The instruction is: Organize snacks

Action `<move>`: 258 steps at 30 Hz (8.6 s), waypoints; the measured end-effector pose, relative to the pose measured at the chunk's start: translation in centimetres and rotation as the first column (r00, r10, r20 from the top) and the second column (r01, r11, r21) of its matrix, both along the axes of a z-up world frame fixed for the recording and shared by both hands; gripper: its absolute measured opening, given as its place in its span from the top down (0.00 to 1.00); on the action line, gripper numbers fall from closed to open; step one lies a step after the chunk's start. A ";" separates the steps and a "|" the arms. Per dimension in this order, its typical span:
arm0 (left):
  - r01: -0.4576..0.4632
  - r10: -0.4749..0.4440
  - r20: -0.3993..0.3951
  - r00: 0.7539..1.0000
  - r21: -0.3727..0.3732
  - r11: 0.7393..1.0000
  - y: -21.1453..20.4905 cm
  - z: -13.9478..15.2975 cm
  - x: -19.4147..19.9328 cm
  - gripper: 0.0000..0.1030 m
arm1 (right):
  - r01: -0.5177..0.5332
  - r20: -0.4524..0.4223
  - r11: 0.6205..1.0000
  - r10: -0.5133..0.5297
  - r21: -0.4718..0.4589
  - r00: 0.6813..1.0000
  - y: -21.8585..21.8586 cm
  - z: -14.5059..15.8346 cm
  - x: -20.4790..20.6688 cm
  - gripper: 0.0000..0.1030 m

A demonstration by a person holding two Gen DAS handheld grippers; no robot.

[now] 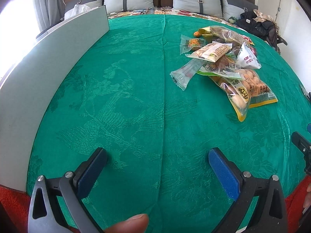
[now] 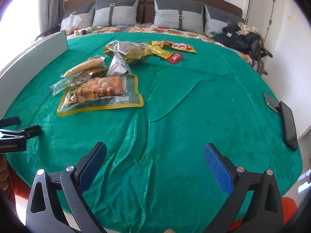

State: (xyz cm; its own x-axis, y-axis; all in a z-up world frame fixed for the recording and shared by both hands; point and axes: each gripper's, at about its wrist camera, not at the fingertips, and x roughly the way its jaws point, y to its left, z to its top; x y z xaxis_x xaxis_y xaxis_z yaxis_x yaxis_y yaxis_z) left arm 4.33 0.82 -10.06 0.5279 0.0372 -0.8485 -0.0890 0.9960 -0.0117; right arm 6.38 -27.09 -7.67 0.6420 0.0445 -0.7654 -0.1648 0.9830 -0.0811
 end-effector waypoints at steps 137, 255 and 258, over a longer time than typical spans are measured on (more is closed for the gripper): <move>0.062 -0.077 -0.071 0.995 -0.187 0.980 11.1 1.4 4.5 0.70 | -0.247 -0.336 0.966 0.258 0.075 0.906 -1.7 1.8 6.6 0.68; 0.282 -0.285 -0.005 0.958 -0.127 0.951 0.0 2.8 13.3 0.31 | 0.195 -0.056 0.979 -0.192 0.058 0.980 -10.2 -0.8 12.3 0.05; 0.283 -0.293 -0.052 0.955 -0.142 0.948 -1.6 1.4 15.8 0.55 | 0.195 -0.056 0.979 -0.192 0.058 0.980 -10.1 -0.8 12.3 0.05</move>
